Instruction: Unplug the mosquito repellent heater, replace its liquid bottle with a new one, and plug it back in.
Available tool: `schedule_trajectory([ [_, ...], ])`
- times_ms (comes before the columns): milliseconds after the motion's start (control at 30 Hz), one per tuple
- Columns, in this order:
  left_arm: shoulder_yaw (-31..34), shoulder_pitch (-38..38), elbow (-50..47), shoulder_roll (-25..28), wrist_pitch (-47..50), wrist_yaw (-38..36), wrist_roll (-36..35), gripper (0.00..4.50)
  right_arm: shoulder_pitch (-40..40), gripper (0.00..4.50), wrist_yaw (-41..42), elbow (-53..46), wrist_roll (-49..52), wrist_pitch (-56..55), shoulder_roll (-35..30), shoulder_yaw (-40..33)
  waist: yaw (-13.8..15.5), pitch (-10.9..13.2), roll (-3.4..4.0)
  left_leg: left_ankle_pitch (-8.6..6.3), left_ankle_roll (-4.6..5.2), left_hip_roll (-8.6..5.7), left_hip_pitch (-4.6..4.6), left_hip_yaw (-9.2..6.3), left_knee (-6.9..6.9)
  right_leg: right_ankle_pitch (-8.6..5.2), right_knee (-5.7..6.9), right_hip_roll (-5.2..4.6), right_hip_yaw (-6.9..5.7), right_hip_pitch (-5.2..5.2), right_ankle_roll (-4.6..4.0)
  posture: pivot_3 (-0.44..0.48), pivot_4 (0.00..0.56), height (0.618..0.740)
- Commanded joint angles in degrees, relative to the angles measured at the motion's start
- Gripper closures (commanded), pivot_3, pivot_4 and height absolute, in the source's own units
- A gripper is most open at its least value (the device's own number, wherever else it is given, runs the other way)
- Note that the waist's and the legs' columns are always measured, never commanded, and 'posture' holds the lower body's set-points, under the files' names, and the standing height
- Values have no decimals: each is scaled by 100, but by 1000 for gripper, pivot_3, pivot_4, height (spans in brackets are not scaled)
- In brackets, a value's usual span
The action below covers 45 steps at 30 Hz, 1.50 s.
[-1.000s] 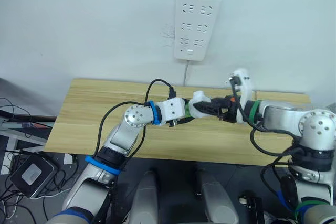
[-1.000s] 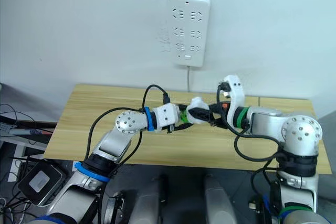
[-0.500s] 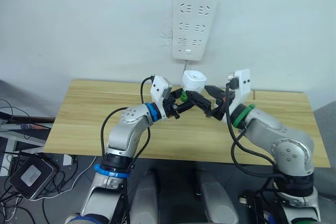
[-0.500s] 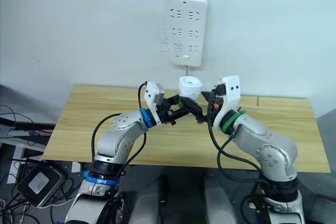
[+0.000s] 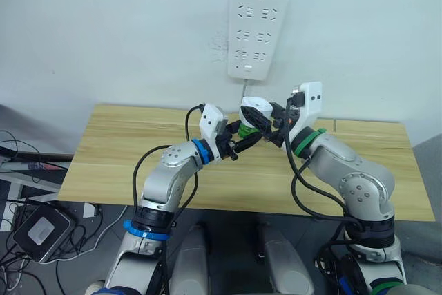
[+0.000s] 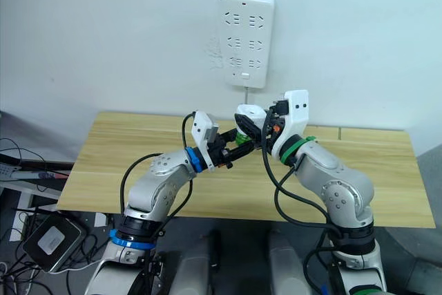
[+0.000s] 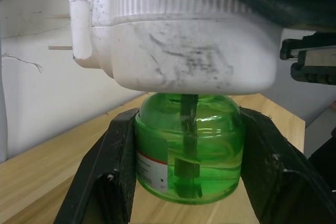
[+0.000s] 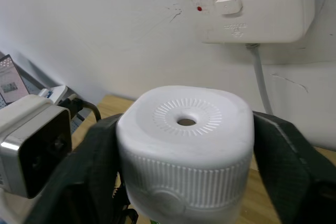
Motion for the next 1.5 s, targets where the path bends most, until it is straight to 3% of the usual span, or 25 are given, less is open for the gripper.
schedule_trajectory([
  [33, -21, 27, -311, -2, -171, 21, -32, 2217, 29, 1377, 149, -120, -48, -22, -9, 16, 2, 0, 0, 0, 0, 0, 0, 0, 0, 0, 0, 0, 0, 0, 0, -70, 281, 740],
  [267, -140, 51, -221, 121, -667, 141, 387, 2217, 47, 1377, 72, -43, -14, -52, 130, -163, 11, -9, -1, 0, 0, 0, 0, 0, 0, 1, 0, 0, 0, 0, -1, -55, 276, 740],
  [400, 33, 388, -571, 389, -615, -1, 211, 900, 95, 1377, 91, -35, -187, -288, 116, -322, 12, -29, -5, 0, 0, 2, 0, 1, -2, 1, -1, -1, 1, 0, -2, -52, 275, 740],
  [500, 455, 843, -859, 720, -497, 97, 56, 9, 493, 1377, 524, -161, -717, -754, -298, -136, 12, -47, -5, 0, 0, 3, 1, 0, -4, 1, -1, 0, 0, -1, -2, -46, 271, 740],
  [667, 996, 1389, -1041, 981, -458, 549, 85, 0, 1104, 1377, 1043, -281, -1477, -1615, -720, 158, 20, -58, -6, -1, -1, 3, 6, 3, -8, -4, -4, -2, 2, 0, 7, -25, 266, 740],
  [867, 1493, 1315, -1303, 1119, -79, 815, -272, 0, 1502, 1377, 1385, -249, -1976, -2237, -916, 110, 66, -103, -8, 0, -2, 2, 6, 3, -5, -9, -6, -2, 2, 3, 20, -12, 253, 740],
  [1000, 1530, 934, -1357, 1550, 174, 514, -473, 0, 1531, 1377, 1265, -340, -1985, -2248, -837, -108, 81, -139, -14, 0, -3, 2, 8, 2, -5, -8, -4, -1, 0, 5, 19, -22, 246, 740],
  [1133, 1315, -9, -824, 1868, 315, -21, -644, 0, 1277, 1377, 1143, -397, -1743, -2042, -608, -261, 88, -151, -20, 1, -4, 2, 12, 2, -4, -8, -3, 0, -1, 8, 19, -46, 249, 740],
  [1500, 577, -2618, 2412, 1673, -1114, -1846, -104, 0, 930, 1377, 1010, -734, -1201, -1462, -478, -580, 48, -160, -22, 0, -2, -2, 13, 4, -4, 7, -2, 1, -2, 10, -6, -107, 258, 740],
])
